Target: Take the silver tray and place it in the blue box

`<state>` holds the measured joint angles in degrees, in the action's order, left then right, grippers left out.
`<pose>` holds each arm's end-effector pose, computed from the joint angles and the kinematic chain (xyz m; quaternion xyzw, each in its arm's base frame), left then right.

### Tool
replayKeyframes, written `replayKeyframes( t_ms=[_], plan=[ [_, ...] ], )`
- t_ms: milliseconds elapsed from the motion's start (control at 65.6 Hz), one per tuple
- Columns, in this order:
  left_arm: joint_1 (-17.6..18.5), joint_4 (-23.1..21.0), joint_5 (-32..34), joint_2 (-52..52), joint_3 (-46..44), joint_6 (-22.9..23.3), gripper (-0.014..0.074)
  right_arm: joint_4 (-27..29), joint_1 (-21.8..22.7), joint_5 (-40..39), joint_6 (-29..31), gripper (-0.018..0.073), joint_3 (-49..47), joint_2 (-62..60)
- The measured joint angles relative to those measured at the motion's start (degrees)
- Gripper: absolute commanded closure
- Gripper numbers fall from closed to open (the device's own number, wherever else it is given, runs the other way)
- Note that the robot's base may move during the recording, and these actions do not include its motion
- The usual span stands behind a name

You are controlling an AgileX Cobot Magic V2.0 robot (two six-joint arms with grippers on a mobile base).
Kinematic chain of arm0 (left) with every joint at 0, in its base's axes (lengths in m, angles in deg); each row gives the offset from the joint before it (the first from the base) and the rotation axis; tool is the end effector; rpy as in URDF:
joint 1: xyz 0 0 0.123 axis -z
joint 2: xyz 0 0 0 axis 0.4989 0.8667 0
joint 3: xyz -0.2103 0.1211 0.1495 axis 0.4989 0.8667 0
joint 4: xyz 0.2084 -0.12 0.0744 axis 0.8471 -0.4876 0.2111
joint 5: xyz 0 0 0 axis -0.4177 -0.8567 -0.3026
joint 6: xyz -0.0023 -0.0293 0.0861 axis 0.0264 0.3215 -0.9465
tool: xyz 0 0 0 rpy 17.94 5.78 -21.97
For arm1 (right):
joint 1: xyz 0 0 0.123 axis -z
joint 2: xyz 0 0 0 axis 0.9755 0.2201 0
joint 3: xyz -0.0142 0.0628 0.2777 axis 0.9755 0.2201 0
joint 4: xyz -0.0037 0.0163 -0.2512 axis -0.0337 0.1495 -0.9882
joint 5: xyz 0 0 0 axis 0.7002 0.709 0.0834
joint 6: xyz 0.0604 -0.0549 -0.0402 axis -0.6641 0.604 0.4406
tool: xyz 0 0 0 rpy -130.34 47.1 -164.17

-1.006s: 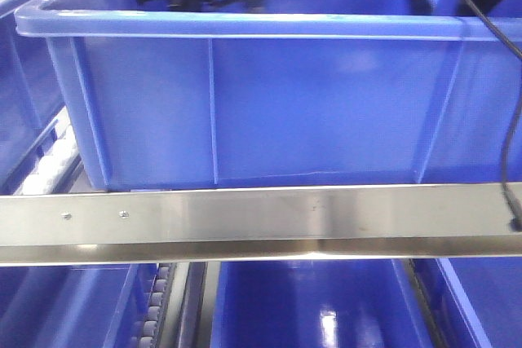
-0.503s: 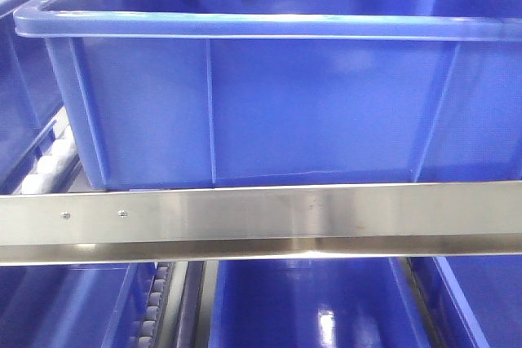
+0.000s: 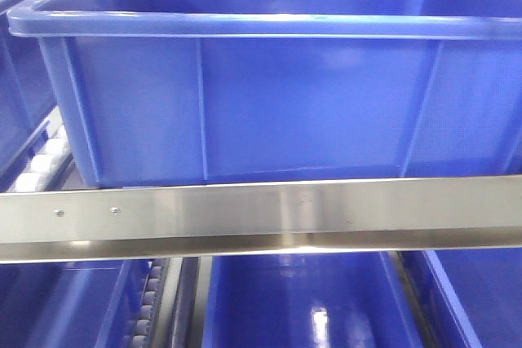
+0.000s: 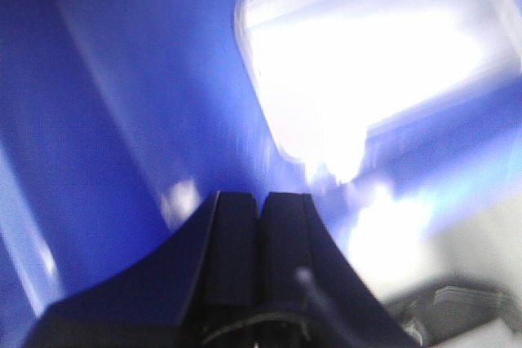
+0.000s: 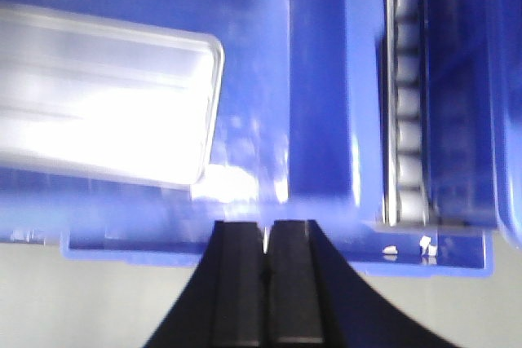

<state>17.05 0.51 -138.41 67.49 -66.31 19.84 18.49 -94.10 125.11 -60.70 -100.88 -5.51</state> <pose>0.2488 -0.2272 0.4018 0.2535 0.9117 -0.0150 0.3231 0.2134 0.0452 0.3845 -0.0049 0.9215 0.0009 0.3884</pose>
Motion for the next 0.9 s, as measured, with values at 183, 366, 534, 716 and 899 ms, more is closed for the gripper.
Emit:
replayKeyframes(
  t_ms=[183,366,534,716,899],
  plan=[
    [0.0,-1.5,10.7,-12.6,17.2,1.9,0.0701,0.0,0.0,-5.4,0.0,0.0505,12.8,-11.9],
    [0.0,-3.0,22.6,-26.2,34.6,2.1,0.0701,0.0,0.0,-10.3,0.0,0.0505,23.9,-24.9],
    [0.0,-3.1,33.1,-40.3,49.9,2.1,0.0701,0.0,0.0,-13.7,0.0,0.0505,32.1,-37.7],
    [0.0,-3.1,38.9,-56.8,61.2,2.1,0.0701,0.0,0.0,-16.4,0.1,0.0505,37.2,-50.0],
    [0.0,-3.1,39.2,-68.8,65.3,2.1,0.0701,0.0,0.0,-16.7,0.2,0.0505,38.3,-54.3]
  ],
)
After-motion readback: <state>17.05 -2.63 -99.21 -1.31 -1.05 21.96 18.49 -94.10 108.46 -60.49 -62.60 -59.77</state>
